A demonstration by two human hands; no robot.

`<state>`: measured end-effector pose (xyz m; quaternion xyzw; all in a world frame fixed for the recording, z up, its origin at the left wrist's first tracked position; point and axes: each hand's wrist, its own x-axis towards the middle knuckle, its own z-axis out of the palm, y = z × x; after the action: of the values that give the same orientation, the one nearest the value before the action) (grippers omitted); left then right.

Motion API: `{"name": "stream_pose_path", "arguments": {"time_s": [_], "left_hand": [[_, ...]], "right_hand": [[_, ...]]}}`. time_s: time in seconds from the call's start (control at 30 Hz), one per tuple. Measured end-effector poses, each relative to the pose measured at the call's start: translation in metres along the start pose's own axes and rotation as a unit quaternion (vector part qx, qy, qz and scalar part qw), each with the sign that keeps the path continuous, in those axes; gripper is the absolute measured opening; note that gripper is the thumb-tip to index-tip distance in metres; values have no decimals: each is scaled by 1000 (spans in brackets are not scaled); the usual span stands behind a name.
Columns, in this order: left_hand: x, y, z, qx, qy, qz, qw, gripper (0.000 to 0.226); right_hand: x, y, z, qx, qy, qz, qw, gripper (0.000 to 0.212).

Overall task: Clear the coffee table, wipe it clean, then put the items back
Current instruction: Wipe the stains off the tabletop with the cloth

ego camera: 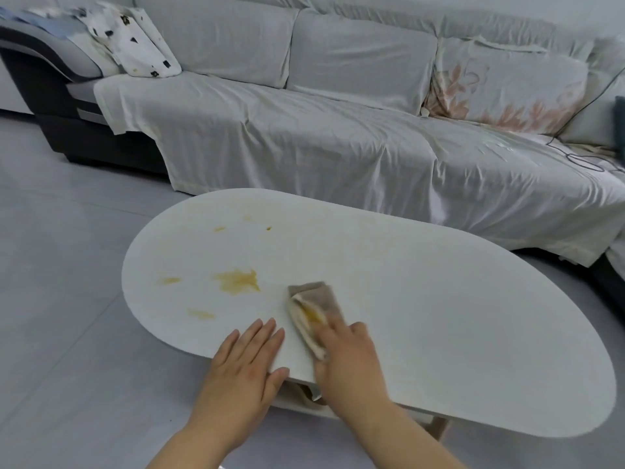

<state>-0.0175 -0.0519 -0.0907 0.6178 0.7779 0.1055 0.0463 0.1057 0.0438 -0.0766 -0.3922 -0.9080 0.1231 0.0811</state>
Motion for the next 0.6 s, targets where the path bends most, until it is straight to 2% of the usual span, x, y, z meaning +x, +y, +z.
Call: {"name": "stream_pose_path", "arguments": {"time_s": [0.07,0.1,0.2,0.27,0.37,0.43,0.47,0.53,0.6], "left_hand": [[0,1,-1,2,-7,-17,1000,73],[-1,2,-2,-6,6,-24,1000,74],[0,0,7,-39,43,-20,998,75],[2,-4,15,-54,57,-25,997,73],[3,-5,15,-26,53,-27,998,83],[4,-3,8,-11,49,-26,998,87],[5,-1,7,-16,63,-24,998,96],[3,-2,12,-34,45,-34,998,117],[3,-4,13,-47,31,-50,997,118]], "right_hand": [[-8,4,0,20,-3,-34,999,54],[-8,14,-5,21,0,-12,1000,54],[-9,48,-25,54,55,172,982,50],[-13,50,-29,40,75,232,969,47],[-25,21,-15,2,54,145,988,51],[-35,1,-1,26,31,61,997,55],[-40,-4,4,42,17,30,999,56],[-45,1,2,51,5,-3,999,56],[-47,19,-8,45,6,5,999,54]]}}
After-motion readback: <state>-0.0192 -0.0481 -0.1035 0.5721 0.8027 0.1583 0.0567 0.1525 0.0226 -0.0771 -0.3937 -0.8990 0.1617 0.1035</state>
